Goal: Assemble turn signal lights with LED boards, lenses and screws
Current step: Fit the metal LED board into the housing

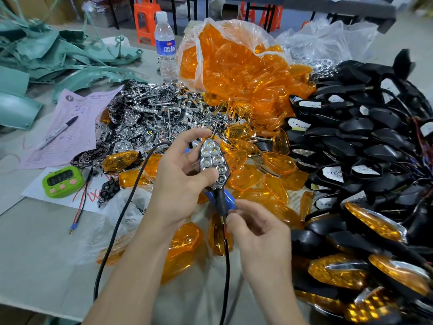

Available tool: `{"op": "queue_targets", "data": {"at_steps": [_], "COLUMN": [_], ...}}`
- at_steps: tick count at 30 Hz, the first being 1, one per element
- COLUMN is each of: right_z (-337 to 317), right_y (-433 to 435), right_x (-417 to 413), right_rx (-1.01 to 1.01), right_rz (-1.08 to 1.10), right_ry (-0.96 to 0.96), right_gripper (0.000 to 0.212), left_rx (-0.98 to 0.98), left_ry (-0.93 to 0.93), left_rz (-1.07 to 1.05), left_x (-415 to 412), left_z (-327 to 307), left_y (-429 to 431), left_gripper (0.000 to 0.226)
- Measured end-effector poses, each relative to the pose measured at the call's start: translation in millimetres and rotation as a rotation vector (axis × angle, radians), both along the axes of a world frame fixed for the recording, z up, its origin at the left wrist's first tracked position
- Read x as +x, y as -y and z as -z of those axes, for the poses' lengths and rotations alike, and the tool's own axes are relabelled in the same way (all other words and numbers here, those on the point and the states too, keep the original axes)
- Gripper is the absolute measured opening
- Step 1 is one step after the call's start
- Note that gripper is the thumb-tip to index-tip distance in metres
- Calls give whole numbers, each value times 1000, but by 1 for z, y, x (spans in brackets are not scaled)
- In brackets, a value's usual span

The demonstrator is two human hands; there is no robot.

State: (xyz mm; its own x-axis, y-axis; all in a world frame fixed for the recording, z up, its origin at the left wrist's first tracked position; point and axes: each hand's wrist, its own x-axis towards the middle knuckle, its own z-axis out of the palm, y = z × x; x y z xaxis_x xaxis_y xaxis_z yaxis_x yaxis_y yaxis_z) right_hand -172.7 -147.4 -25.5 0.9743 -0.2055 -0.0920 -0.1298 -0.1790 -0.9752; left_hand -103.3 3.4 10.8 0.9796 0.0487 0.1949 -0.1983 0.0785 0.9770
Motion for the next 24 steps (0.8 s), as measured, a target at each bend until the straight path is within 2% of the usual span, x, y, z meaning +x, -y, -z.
{"op": "queue_targets", "data": {"at_steps": [3, 5, 8, 13, 20, 24], "right_z": [-19, -30, -43, -43, -43, -46], "right_y": [4, 1, -5, -8, -14, -14], "right_x": [21, 39, 54, 60, 60, 61], "right_rx": [1, 27, 35, 38, 15, -55], "right_rz": [-13, -110, -252, -237, -264, -251], "right_ry": [92, 122, 203, 247, 208, 270], "right_gripper": [28, 34, 26, 23, 17, 27], "left_rx": [-8, -15, 8, 22, 47, 23], "left_ry": [4, 18, 32, -1, -53, -40], "left_rz": [-5, 6, 30, -21, -205, -273], "left_x": [-1, -1, -2, -5, 5, 8], "left_z": [-1, -2, -2, -7, -17, -18], "left_y": [2, 4, 7, 7, 5, 8], "left_gripper": [62, 61, 56, 50, 16, 17]}}
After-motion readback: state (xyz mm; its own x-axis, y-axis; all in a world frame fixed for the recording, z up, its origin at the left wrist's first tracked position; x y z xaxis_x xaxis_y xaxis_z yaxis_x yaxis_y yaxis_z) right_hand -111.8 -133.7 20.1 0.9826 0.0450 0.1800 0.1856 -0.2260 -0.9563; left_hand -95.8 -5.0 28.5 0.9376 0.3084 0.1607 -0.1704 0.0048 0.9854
